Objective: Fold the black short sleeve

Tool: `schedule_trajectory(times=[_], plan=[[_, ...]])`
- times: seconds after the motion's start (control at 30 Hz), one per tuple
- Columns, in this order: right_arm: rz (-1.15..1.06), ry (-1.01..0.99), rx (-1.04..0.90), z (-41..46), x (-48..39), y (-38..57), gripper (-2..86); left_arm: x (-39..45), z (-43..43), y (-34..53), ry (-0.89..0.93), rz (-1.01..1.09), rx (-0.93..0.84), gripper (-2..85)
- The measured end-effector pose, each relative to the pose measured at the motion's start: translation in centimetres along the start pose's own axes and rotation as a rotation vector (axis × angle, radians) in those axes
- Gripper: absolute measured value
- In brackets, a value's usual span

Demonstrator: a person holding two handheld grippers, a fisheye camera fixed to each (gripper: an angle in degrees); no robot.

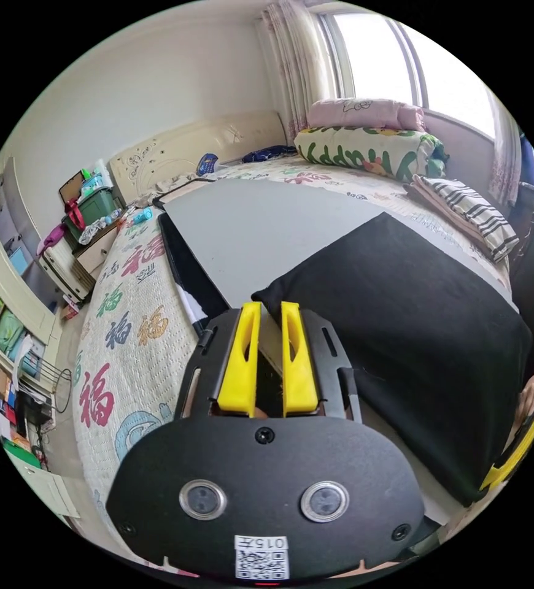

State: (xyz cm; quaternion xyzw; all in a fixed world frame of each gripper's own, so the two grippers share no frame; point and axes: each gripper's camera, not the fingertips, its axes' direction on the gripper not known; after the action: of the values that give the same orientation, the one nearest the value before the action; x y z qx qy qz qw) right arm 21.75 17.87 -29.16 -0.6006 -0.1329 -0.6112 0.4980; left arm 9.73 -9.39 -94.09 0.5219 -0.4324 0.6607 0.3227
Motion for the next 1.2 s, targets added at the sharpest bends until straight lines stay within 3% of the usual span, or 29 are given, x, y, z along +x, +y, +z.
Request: schedule_trajectory(times=[0.13, 0.27, 0.37, 0.87, 1.2], plan=[[0.098, 0.016, 0.179, -7.4, -0.3, 2.2, 1.3, -3.9, -0.6, -0.6, 0.139, -0.085, 0.028, 8.9], [0.344, 0.219, 0.488, -16.7, -1.6, 1.9, -0.2, -6.7, -0.9, -1.2, 0.251, -0.137, 0.074, 9.7], [0.401, 0.131, 0.7, -21.4, -3.6, 1.8, -0.4, -8.1, -0.9, -1.7, 0.298, -0.163, 0.103, 9.6], [0.226, -0.072, 0.998, -29.9, -11.7, 6.7, -0.5, -10.5, 2.2, -5.2, 0.291, -0.156, 0.087, 9.0], [0.136, -0.036, 0.968, -34.3, -15.2, 5.2, -0.6, -11.9, 5.4, -6.4, 0.331, -0.175, 0.088, 10.0]])
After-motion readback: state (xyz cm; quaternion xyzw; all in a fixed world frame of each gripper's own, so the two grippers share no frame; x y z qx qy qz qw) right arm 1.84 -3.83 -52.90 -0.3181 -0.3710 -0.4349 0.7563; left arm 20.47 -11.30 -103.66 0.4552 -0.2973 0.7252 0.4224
